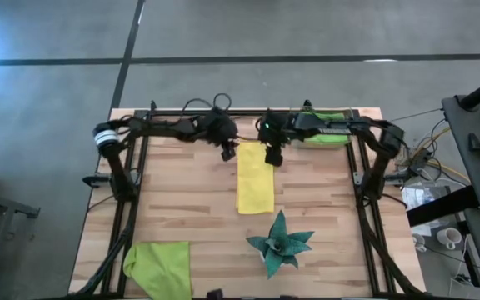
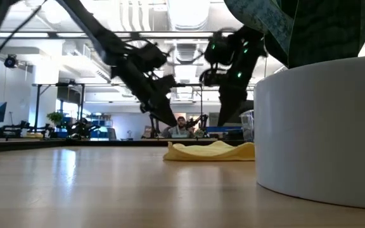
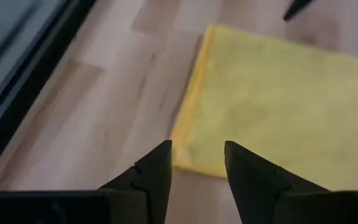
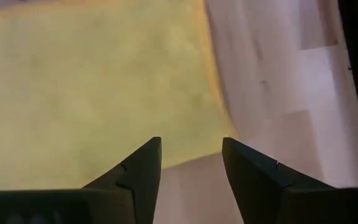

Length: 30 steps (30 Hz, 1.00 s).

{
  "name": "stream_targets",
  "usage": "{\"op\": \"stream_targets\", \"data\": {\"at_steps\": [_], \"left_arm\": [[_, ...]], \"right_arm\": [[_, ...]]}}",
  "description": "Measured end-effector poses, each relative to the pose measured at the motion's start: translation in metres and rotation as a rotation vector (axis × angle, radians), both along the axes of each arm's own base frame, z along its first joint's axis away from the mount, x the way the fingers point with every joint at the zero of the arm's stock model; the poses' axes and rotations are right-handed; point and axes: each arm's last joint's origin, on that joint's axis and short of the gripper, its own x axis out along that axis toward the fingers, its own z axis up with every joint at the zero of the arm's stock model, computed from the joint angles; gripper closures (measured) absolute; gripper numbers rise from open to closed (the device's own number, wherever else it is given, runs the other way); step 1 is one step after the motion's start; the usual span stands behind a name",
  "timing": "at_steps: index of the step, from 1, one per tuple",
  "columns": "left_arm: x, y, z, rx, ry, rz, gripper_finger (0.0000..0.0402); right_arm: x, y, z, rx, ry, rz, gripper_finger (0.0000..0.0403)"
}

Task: Fold microfiber towels
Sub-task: Fold the yellow microfiber cloth

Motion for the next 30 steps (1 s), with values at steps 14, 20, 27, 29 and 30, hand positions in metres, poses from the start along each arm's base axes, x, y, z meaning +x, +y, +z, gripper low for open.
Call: {"op": "stream_targets", "data": {"at_steps": [14,20,27,29,30], "left_arm": [[0.027,0.035,-0.015,-0.024,0.15,-0.199,0.0255],[0.028,0.038,-0.018,-0.059,0.144,-0.16,0.0209],[0.033,0.037,-0.037,-0.059,0.189,-0.155,0.0199],[0.034,0.038,-0.036,-0.046,0.169,-0.153,0.0198],[0.035,0.037,-0.036,-0.047,0.165,-0.154,0.0199]], "right_arm": [[0.025,-0.045,-0.039,0.067,0.096,0.084,0.0233],[0.024,-0.043,-0.041,0.082,0.107,0.093,0.0232],[0.022,-0.041,-0.037,0.088,0.118,0.095,0.0232],[0.021,-0.041,-0.035,0.092,0.125,0.094,0.0232],[0.021,-0.041,-0.035,0.09,0.125,0.093,0.0232]]}}
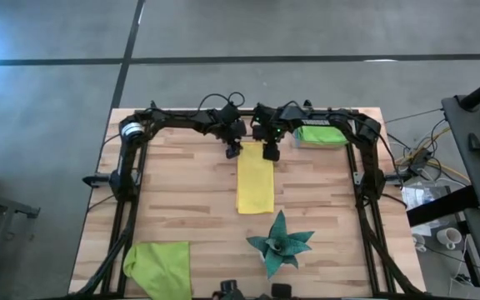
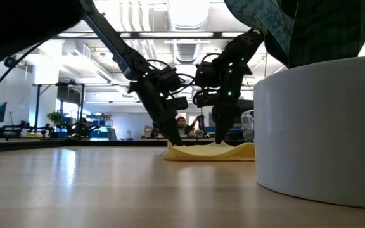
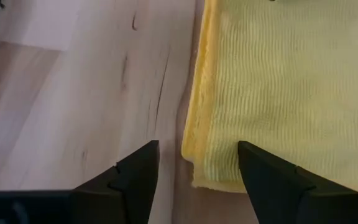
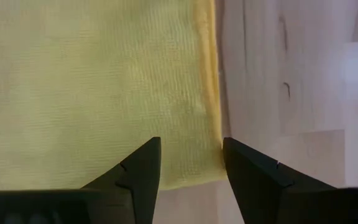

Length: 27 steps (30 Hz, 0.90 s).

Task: Fold microfiber towels
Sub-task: Fold the yellow microfiber cloth

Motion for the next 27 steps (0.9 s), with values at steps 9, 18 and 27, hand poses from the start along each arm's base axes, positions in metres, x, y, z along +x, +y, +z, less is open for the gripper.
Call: {"op": "stream_targets", "data": {"at_steps": [9,18,27], "left_arm": [[0.001,-0.006,-0.003,0.049,0.043,0.023,0.0286],[-0.004,-0.004,-0.003,0.115,0.123,0.05,0.0395],[-0.005,-0.008,-0.001,0.113,0.146,0.043,0.0394]], "right_arm": [[-0.004,0.002,0.006,0.001,0.017,0.01,0.0232],[-0.002,-0.004,0.003,-0.054,-0.037,0.019,0.0232],[-0.005,-0.023,-0.002,-0.042,-0.086,-0.019,0.0232]]}}
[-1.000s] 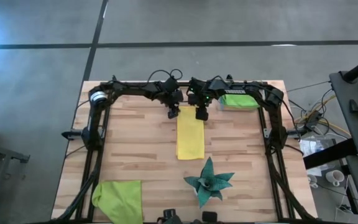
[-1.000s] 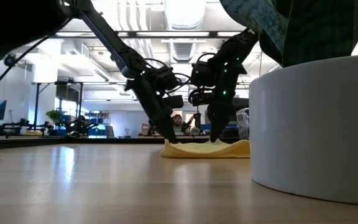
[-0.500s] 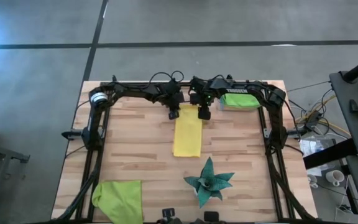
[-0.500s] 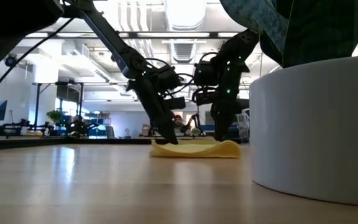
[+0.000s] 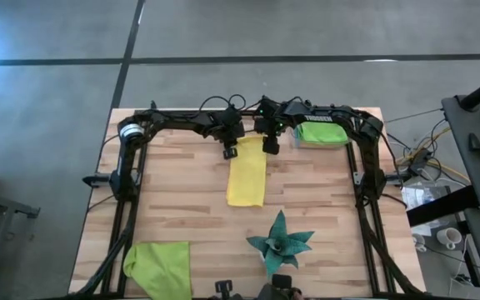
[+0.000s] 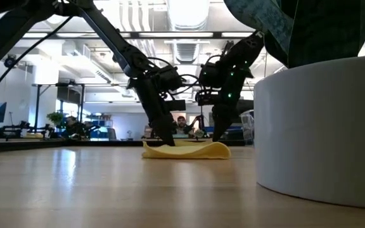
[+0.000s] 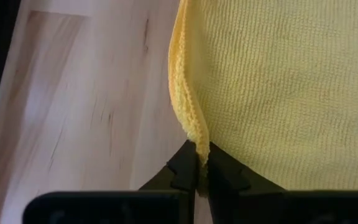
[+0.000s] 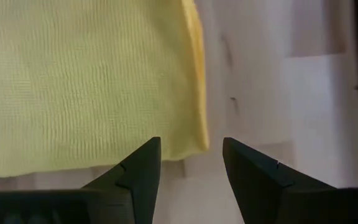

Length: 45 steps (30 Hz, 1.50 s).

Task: Fold microfiber towels
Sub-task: Fold the yellow microfiber cloth

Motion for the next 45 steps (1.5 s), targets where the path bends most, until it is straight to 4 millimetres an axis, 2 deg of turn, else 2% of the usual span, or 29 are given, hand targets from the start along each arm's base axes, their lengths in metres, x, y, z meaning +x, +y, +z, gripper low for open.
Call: {"op": "stream_targets", "data": {"at_steps": [4,9,14,19,22,26,29,33,41,45], "left_arm": [[0.0,0.0,0.0,0.004,0.0,-0.012,0.0394],[-0.001,0.0,0.003,0.009,-0.001,-0.019,0.0395],[-0.001,0.0,0.004,0.015,0.001,-0.017,0.0399],[-0.005,0.001,0.015,0.082,0.014,0.021,0.04],[-0.011,0.006,0.033,0.145,-0.002,0.065,0.0401],[-0.025,0.022,0.058,0.288,-0.007,0.101,0.0401],[-0.035,0.028,0.078,0.34,-0.037,0.133,0.0401],[-0.042,0.015,0.088,0.303,-0.007,0.104,0.0401],[-0.037,-0.02,0.079,0.214,0.109,-0.01,0.0401],[-0.047,-0.031,0.081,0.198,0.115,-0.03,0.0401]], "right_arm": [[0.004,-0.003,-0.016,0.032,0.02,0.008,0.0232],[0.012,-0.007,-0.025,0.046,0.037,0.014,0.0237],[0.015,-0.008,-0.021,0.046,0.019,0.053,0.0285],[0.02,-0.011,-0.01,0.0,0.005,0.082,0.038],[0.024,-0.017,0.003,-0.072,-0.007,0.073,0.0389],[0.028,-0.03,0.021,-0.249,0.031,0.067,0.0392],[0.033,-0.035,0.039,-0.277,0.002,0.054,0.0393],[0.038,-0.018,0.051,-0.227,0.044,0.1,0.0393],[0.05,0.033,0.058,-0.18,0.098,0.189,0.0394],[0.052,0.051,0.059,-0.152,0.1,0.177,0.0394]]}}
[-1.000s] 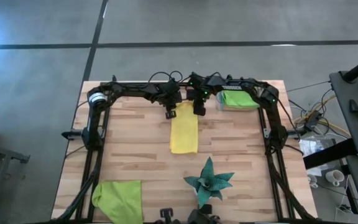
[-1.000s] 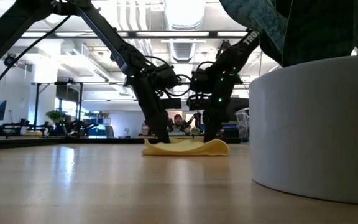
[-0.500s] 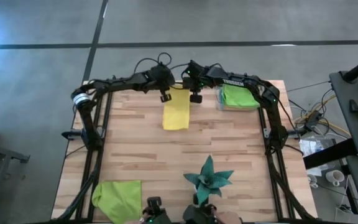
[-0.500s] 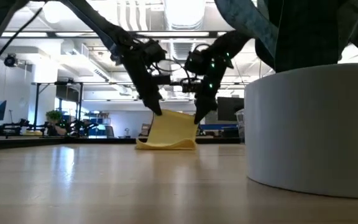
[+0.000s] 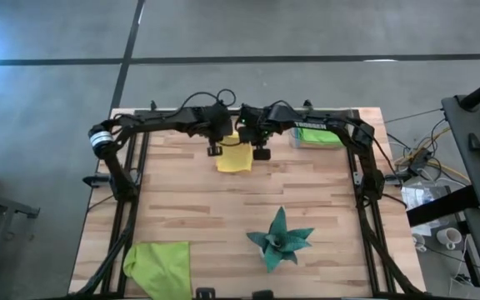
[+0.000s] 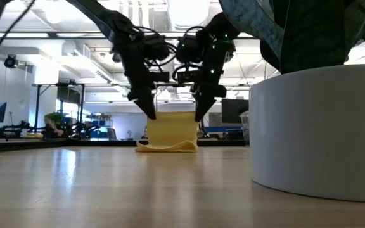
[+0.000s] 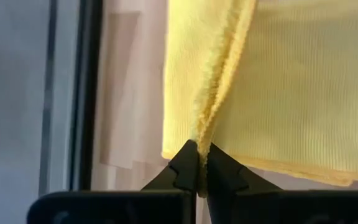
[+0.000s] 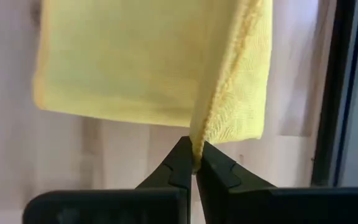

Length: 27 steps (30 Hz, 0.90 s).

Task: Fold microfiber towels
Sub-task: Fold the yellow microfiber cloth

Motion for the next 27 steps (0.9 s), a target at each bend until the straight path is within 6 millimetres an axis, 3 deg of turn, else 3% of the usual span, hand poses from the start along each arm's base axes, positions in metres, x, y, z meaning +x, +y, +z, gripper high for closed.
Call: {"op": "stream_targets", "data": {"at_steps": [7,11,18,27], "left_arm": [[-0.019,-0.017,0.0,-0.097,-0.103,-0.098,0.0402],[-0.026,-0.027,-0.011,-0.122,-0.105,-0.12,0.0402],[-0.025,-0.044,-0.034,-0.172,-0.127,-0.194,0.0402],[-0.025,-0.053,-0.038,-0.197,-0.118,-0.194,0.0401]], "right_arm": [[0.003,0.022,0.0,0.071,-0.009,0.03,0.0394],[0.005,0.03,-0.005,0.091,-0.014,0.038,0.0394],[0.005,0.05,-0.019,0.111,0.014,0.048,0.0394],[0.016,0.071,-0.042,0.122,0.04,0.086,0.0394]]}}
